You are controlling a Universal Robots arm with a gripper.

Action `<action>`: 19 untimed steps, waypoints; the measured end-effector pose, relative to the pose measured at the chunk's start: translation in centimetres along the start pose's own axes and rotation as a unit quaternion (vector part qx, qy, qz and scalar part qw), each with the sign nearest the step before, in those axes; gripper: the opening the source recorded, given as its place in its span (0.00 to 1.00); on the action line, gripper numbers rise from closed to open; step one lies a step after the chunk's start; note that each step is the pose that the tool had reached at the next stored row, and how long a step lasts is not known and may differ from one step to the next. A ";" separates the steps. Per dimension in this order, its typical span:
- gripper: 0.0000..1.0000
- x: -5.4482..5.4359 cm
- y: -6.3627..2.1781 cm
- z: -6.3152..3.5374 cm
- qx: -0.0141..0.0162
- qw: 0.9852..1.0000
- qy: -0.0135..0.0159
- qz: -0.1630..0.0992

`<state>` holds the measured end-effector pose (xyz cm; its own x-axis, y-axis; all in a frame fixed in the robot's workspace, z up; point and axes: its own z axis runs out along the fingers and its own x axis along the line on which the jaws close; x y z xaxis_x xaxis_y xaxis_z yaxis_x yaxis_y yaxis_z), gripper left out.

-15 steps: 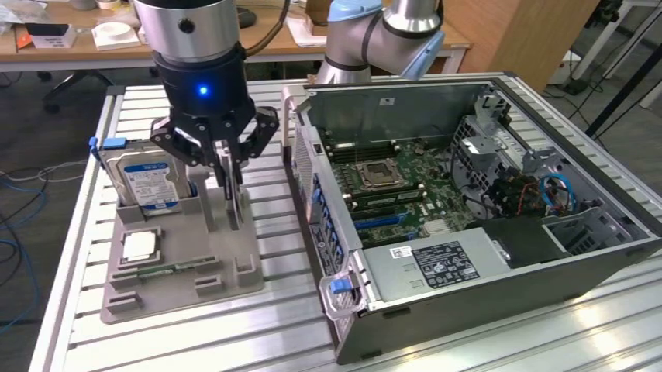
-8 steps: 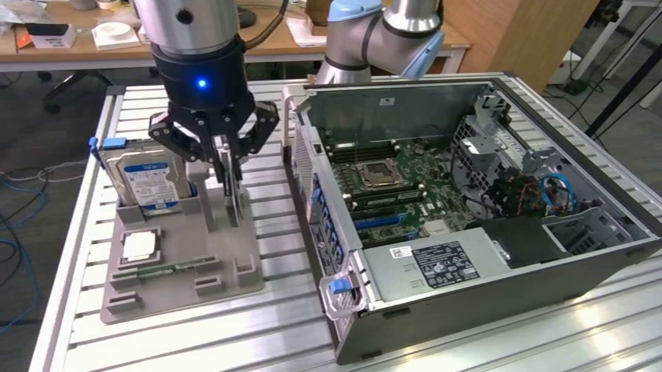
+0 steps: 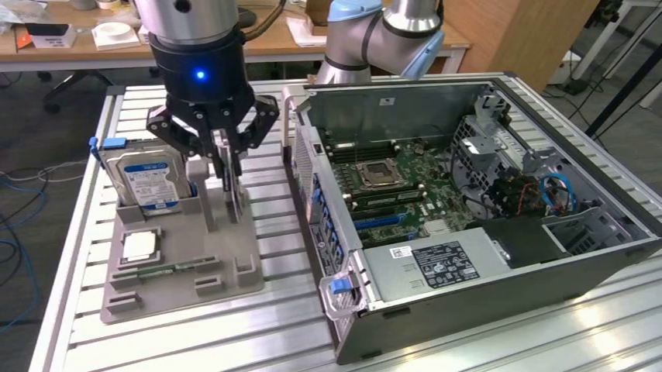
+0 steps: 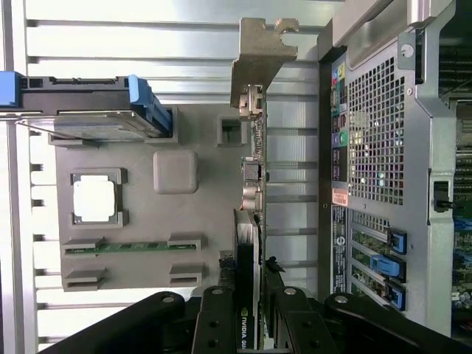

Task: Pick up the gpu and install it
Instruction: 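Pick up the gpu and move the gpu toward the slot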

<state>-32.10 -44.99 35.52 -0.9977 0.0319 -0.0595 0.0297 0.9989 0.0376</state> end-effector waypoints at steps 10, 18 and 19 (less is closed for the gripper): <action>0.26 0.0 0.03 -0.89 0.000 1.000 0.000 0.001; 0.26 -0.1 0.06 -1.69 0.000 1.000 0.000 0.001; 0.26 -0.1 0.07 -1.79 0.000 1.000 0.000 0.001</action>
<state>-32.13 -44.99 37.31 -0.9976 0.0344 -0.0595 0.0322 0.9988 0.0377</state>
